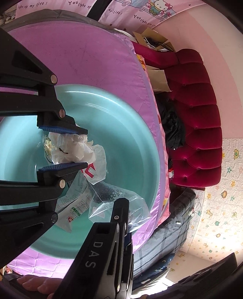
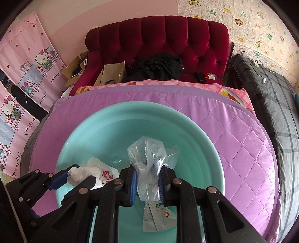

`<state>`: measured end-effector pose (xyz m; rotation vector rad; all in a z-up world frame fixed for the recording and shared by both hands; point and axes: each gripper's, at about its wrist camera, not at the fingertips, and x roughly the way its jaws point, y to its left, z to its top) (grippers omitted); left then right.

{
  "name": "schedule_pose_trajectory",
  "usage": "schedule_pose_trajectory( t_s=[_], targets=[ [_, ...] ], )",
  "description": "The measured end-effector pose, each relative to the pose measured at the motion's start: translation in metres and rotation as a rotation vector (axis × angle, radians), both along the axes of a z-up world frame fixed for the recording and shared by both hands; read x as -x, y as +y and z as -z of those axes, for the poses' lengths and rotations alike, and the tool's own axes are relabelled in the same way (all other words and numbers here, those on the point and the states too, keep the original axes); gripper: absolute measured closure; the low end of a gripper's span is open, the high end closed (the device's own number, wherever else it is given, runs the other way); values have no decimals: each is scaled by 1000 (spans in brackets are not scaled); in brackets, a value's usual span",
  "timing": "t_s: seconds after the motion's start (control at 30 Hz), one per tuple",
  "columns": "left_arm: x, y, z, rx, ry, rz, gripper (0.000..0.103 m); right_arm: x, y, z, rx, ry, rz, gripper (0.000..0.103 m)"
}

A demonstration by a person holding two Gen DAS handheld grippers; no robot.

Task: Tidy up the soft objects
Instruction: 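Lower both bags into the teal basin and open both tools, then withdraw both open tools from the basin back over the bed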

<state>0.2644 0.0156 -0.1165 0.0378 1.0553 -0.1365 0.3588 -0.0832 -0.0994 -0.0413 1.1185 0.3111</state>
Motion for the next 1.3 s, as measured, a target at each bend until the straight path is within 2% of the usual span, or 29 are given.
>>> schedule_pose_trajectory(
  t_s=[0.27,0.3,0.37,0.43,0.47,0.5,0.57,0.6,0.63,0.67,0.7,0.93,1.3],
  targets=[
    [-9,0,8,-27,4,-1,70,-3,2,-2,10,-10,15,77],
    [-9,-1,7,-26,1,0,69,-3,2,-3,4,-9,17,74],
    [-9,-1,5,-33,-6,-1,66,-3,1,-5,8,-12,23,57],
    [-8,-2,3,-43,-14,-1,47,-2,-1,-8,11,-25,36,50],
    [-7,-2,2,-47,-19,0,27,-2,-2,-9,13,-26,43,44],
    [-7,-2,1,-49,-24,0,14,-1,-4,-10,11,-24,51,40],
    [-5,-1,-1,-62,-36,-9,13,0,-6,-11,4,-23,60,27],
    [-5,0,-2,-57,-37,-12,8,1,-6,-12,8,-27,65,23],
    [-4,1,-2,-48,-40,-15,2,2,-7,-13,13,-32,70,15],
    [-3,1,-3,-51,-44,-23,0,3,-8,-14,15,-33,73,6],
    [-3,2,-4,-63,-48,-33,0,4,-10,-14,13,-32,76,2],
    [8,1,-11,-86,-67,-44,0,18,-14,-21,45,-53,89,0],
    [37,-4,-25,-85,-87,-40,0,57,-20,-39,41,-79,65,0]
  ],
)
